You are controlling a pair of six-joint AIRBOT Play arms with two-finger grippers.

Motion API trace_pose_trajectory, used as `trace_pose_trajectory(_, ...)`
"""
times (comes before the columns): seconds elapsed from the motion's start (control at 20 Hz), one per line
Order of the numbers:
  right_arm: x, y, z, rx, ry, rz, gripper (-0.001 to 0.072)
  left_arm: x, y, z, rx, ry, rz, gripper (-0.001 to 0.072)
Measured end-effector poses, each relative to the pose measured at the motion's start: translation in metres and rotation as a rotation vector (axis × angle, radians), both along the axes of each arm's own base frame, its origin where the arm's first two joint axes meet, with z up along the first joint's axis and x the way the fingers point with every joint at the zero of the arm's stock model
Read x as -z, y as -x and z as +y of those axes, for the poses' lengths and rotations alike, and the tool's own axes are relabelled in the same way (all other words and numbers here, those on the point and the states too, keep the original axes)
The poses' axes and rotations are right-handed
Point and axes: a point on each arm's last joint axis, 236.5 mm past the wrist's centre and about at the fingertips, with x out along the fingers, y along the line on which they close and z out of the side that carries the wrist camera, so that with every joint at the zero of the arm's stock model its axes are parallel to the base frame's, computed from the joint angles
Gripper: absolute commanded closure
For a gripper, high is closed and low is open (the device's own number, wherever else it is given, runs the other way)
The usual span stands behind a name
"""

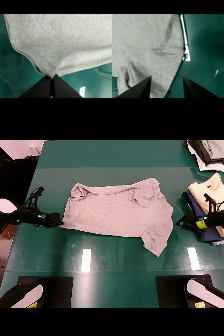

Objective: Fold the shirts.

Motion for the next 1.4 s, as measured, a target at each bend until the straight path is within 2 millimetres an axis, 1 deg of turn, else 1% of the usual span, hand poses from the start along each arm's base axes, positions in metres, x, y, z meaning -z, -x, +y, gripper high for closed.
trace_pose_trajectory(0.2,0.036,0.001,-0.001,0.008,-0.031,0.078,0.0276,-0.005,0.000,0.000,0.010,-0.004,-0.001,0.0684)
trace_pose_trajectory(0.35,0.047,-0.005,0.010,-0.025,-0.060,0.107,0.0286,-0.007,0.001,0.000,0.015,-0.004,0.002,0.0684)
trace_pose_trajectory(0.4,0.049,-0.009,0.013,-0.036,-0.059,0.108,0.0369,-0.007,0.001,0.000,0.016,-0.003,0.002,0.0684)
trace_pose_trajectory(0.45,0.052,-0.014,0.015,-0.047,-0.052,0.102,0.0428,-0.007,0.001,0.000,0.016,-0.003,0.002,0.0684)
trace_pose_trajectory(0.5,0.053,-0.017,0.017,-0.060,-0.045,0.100,0.0433,-0.007,0.001,0.000,0.016,-0.003,0.003,0.0684)
trace_pose_trajectory(0.55,0.054,-0.020,0.019,-0.072,-0.037,0.094,0.0575,-0.007,0.001,-0.001,0.017,-0.003,0.003,0.0684)
trace_pose_trajectory(0.6,0.056,-0.023,0.018,-0.082,-0.023,0.088,0.0682,-0.007,0.001,-0.001,0.016,-0.003,0.004,0.0684)
trace_pose_trajectory(0.65,0.057,-0.025,0.018,-0.091,-0.013,0.085,0.0699,-0.007,0.001,-0.001,0.017,-0.003,0.005,0.0684)
trace_pose_trajectory(0.75,0.055,-0.028,0.019,-0.104,-0.008,0.073,0.0700,-0.007,0.003,-0.001,0.020,-0.002,0.010,0.0685)
trace_pose_trajectory(0.85,0.048,-0.031,0.018,-0.111,0.004,0.052,0.0700,-0.010,0.002,-0.001,0.022,-0.003,0.005,0.0685)
trace_pose_trajectory(0.9,0.042,-0.033,0.012,-0.125,0.033,0.032,0.0701,-0.016,-0.003,0.000,0.023,-0.005,-0.011,0.0685)
trace_pose_trajectory(0.95,0.028,-0.040,0.009,-0.121,0.048,-0.009,0.0701,-0.027,-0.010,0.000,0.024,-0.008,-0.040,0.0685)
trace_pose_trajectory(1.0,0.009,-0.051,0.010,-0.118,0.052,-0.064,0.0701,-0.044,-0.020,0.001,0.024,-0.012,-0.087,0.0685)
trace_pose_trajectory(1.05,-0.016,-0.059,0.009,-0.126,0.068,-0.123,0.0701,-0.065,-0.032,0.002,0.024,-0.018,-0.143,0.0685)
trace_pose_trajectory(1.1,-0.043,-0.072,0.005,-0.126,0.096,-0.199,0.0701,-0.093,-0.045,0.003,0.025,-0.024,-0.217,0.0685)
trace_pose_trajectory(1.15,-0.081,-0.086,0.004,-0.119,0.118,-0.301,0.0701,-0.126,-0.057,0.004,0.025,-0.033,-0.298,0.0685)
trace_pose_trajectory(1.2,-0.119,-0.097,0.004,-0.116,0.142,-0.398,0.0701,-0.166,-0.068,0.005,0.026,-0.041,-0.395,0.0685)
trace_pose_trajectory(1.25,-0.163,-0.106,0.002,-0.109,0.177,-0.509,0.0701,-0.210,-0.075,0.005,0.026,-0.051,-0.499,0.0685)
trace_pose_trajectory(1.3,-0.211,-0.112,0.001,-0.094,0.212,-0.628,0.0701,-0.253,-0.078,0.006,0.025,-0.061,-0.601,0.0685)
trace_pose_trajectory(1.35,-0.255,-0.112,0.003,-0.082,0.242,-0.736,0.0701,-0.299,-0.076,0.006,0.024,-0.075,-0.709,0.0685)
trace_pose_trajectory(1.4,-0.299,-0.107,0.004,-0.074,0.276,-0.839,0.0701,-0.340,-0.070,0.006,0.025,-0.085,-0.806,0.0685)
